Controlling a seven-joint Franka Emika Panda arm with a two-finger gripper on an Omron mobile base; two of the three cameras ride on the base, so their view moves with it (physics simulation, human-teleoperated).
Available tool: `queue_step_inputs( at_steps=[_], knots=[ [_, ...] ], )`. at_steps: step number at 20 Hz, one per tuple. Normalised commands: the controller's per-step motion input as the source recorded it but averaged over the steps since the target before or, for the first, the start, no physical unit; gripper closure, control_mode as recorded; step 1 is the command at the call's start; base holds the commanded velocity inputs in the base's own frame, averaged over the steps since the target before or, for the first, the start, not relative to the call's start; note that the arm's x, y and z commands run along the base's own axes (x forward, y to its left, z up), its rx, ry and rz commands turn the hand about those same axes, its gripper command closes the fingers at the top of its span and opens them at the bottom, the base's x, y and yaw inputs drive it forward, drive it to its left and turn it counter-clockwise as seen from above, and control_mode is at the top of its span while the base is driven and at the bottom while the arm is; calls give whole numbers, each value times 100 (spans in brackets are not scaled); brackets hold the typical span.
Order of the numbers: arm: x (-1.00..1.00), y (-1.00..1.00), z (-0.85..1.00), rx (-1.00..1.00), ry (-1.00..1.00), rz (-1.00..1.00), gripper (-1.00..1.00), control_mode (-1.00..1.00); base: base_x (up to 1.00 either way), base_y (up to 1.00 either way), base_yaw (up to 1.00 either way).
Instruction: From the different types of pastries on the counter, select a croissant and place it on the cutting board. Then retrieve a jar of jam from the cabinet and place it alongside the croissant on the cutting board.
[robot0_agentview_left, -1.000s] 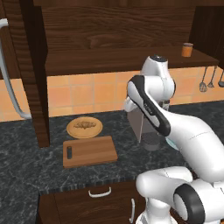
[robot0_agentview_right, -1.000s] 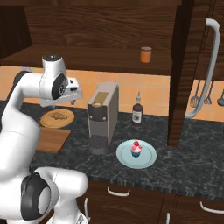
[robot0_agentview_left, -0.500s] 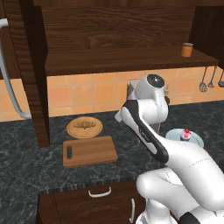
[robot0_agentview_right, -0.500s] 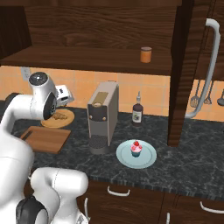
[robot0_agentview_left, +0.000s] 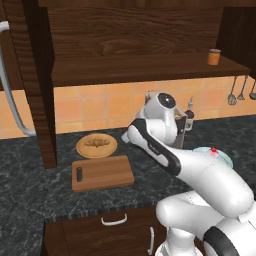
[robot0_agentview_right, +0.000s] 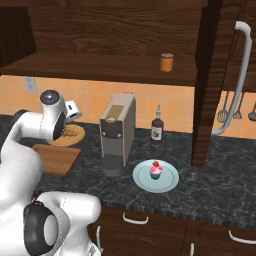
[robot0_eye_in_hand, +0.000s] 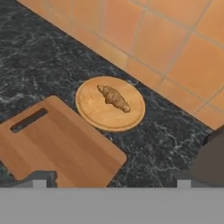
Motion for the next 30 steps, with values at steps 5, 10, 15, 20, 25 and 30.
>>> queue_step_inputs(
  at_steps=[5,10,15,20,25,30],
  knots=[
    [47,47,-14,0,10,3,-100,-100,0,0,0],
    [37,43,-38,0,4,9,-100,-100,0,0,0],
    [25,27,-49,-7,0,17,-100,-100,0,0,0],
    [71,30,-25,-3,3,1,-100,-100,0,0,0],
    [91,34,-46,-2,8,0,-100,-100,0,0,0],
    [78,34,-30,-1,8,0,-100,-100,0,0,0]
  ],
)
